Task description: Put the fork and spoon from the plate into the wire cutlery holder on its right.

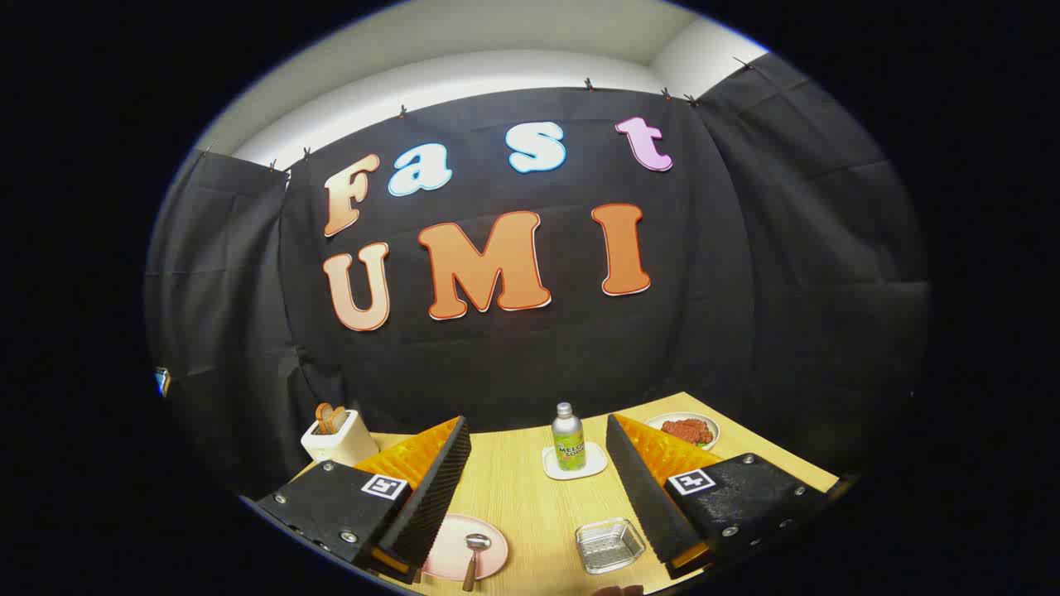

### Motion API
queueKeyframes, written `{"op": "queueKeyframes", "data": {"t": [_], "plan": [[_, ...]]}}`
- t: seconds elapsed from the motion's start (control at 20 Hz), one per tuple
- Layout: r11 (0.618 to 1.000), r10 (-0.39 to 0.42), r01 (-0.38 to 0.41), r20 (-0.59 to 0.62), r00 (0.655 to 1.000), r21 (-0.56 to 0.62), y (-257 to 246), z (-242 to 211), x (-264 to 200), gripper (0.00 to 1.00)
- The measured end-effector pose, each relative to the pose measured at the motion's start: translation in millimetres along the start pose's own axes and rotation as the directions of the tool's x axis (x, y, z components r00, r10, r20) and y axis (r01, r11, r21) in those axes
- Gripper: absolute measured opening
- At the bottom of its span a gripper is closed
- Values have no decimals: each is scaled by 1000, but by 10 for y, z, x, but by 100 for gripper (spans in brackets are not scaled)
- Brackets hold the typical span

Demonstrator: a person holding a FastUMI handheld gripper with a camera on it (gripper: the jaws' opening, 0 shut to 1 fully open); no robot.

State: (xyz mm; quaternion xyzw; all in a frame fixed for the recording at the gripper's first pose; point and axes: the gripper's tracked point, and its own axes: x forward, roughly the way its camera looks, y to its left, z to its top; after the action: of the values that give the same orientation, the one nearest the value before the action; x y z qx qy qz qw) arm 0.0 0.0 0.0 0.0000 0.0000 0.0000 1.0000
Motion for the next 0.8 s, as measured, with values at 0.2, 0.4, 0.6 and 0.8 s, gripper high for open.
{"op": "queueKeyframes", "data": {"t": [0.2,0.4,0.6,0.8], "plan": [[1000,-25,25,-18,1000,-16,174,-49,-112,98],[998,-43,42,-35,998,-45,224,-98,-171,98],[998,-35,33,-32,999,-63,293,-97,-184,98],[998,16,-18,-41,999,-61,456,-138,-130,98]]}}
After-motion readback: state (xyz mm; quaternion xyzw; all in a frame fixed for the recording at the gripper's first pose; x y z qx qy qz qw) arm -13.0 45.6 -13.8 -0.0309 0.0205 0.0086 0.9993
